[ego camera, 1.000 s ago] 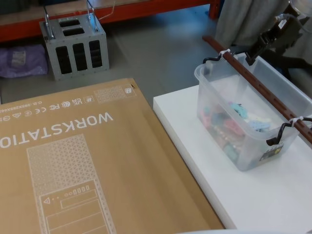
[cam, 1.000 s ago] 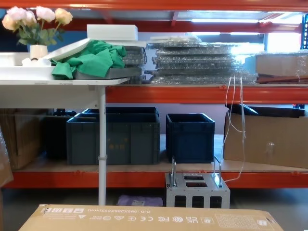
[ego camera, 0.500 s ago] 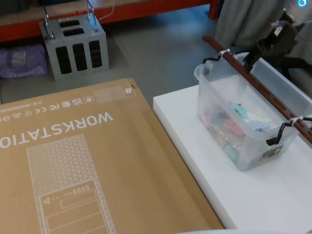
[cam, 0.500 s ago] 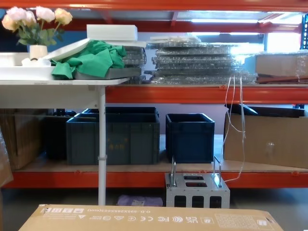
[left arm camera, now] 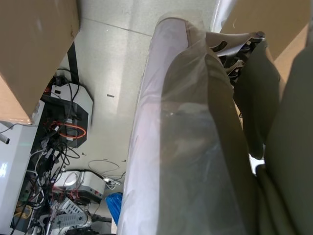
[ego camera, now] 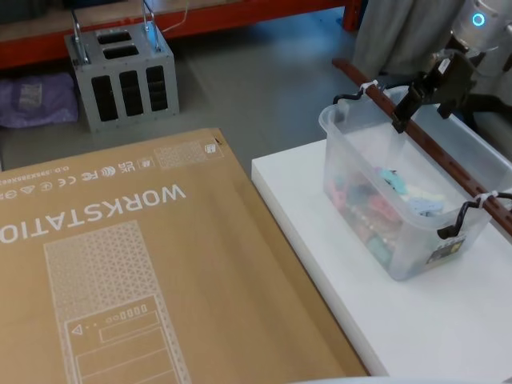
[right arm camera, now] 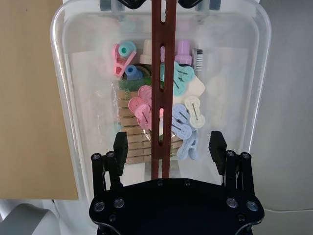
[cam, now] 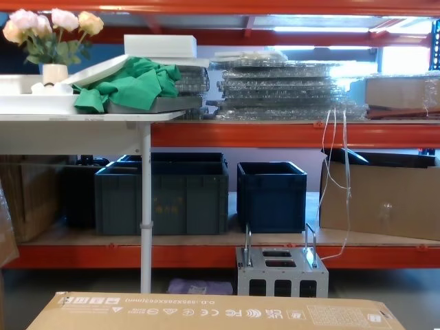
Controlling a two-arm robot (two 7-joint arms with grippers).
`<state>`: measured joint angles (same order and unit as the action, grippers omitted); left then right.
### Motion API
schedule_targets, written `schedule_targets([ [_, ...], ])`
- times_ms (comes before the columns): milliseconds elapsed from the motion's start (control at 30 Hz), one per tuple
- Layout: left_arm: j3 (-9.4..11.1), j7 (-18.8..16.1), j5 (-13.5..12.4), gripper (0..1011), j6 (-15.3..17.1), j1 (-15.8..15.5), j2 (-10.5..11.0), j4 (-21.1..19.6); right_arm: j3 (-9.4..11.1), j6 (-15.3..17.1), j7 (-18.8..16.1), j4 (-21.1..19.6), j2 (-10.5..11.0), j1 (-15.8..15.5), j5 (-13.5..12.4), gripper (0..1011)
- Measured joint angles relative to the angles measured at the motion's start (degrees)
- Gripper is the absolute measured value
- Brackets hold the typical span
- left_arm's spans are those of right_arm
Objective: Use one hand to grasp the basket and place it at the designated location.
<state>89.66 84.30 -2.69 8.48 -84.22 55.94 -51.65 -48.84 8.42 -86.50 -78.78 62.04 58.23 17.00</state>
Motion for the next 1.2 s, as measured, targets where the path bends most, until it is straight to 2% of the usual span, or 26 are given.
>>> schedule_targets([
  [200, 0.0, 0.0, 0.0, 0, 0.0, 0.0, 0.0, 0.0, -1.3, -2.0, 0.1, 3.5, -1.8, 0.6, -0.6, 1001],
  [667, 0.0, 0.0, 0.0, 0, 0.0, 0.0, 0.0, 0.0, -3.6, -3.8, 0.2, 7.7, -3.9, 2.1, -1.1, 1001],
  [833, 0.0, 0.0, 0.0, 0, 0.0, 0.0, 0.0, 0.0, -4.8, -4.9, -0.7, 10.5, -5.5, 2.8, -1.5, 1001],
  [1200, 0.0, 0.0, 0.0, 0, 0.0, 0.0, 0.0, 0.0, -6.7, -5.5, -1.3, 12.1, -6.7, 3.1, -2.5, 1002],
])
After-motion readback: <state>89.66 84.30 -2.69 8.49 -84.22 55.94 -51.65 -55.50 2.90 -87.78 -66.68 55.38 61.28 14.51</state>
